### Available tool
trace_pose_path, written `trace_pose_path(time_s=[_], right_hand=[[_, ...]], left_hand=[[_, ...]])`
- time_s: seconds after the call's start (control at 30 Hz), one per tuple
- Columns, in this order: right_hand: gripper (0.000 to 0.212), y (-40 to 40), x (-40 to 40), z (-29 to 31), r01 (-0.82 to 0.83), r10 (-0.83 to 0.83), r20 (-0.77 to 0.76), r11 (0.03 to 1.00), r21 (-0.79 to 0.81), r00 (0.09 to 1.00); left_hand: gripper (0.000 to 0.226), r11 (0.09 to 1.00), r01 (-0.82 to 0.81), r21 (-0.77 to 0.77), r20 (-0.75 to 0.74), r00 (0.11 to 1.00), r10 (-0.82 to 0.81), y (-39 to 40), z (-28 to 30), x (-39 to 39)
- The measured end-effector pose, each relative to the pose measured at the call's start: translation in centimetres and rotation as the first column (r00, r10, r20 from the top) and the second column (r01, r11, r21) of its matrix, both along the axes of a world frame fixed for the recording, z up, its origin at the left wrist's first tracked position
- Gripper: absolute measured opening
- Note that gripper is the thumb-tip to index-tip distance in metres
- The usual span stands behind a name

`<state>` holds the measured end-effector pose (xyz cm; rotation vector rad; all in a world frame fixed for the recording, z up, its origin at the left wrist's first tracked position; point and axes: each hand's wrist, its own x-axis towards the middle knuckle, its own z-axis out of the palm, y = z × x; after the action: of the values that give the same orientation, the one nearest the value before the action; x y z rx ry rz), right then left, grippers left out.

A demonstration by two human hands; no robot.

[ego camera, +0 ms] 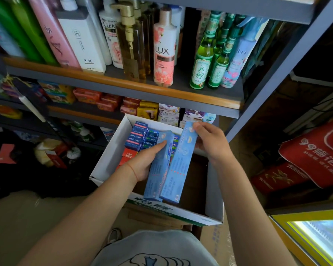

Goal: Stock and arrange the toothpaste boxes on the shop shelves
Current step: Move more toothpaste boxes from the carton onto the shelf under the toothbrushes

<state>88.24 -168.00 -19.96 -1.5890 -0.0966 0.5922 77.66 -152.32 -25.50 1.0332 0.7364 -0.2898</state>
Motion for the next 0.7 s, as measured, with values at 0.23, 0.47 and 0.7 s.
trace_pose_path(time_s=[0.23,0.47,0.7], right_hand=[[0.023,3.2,-0.9,-1.6,-0.096,0.103,-0.089,0.992,0.077,0.991],[0.02,5.8,-1.3,-2.0,0.151,0.014,-0.469,0.938,0.312,0.883],[0.018,10.9,-4.5,-1.6,0.145,-0.044,-0.431,0.968,0.204,0.902]], left_hand=[[0.053,0.994,0.041,-0.101,0.086,0.996,-0.032,-0.1,1.4,-1.2],[0.049,0.935,-0.195,-0.295,0.12,0.964,0.239,2.8,2.6,-3.2],[0.048,0.954,-0.212,-0.211,0.145,0.959,0.245,7.7,4.2,-7.0]])
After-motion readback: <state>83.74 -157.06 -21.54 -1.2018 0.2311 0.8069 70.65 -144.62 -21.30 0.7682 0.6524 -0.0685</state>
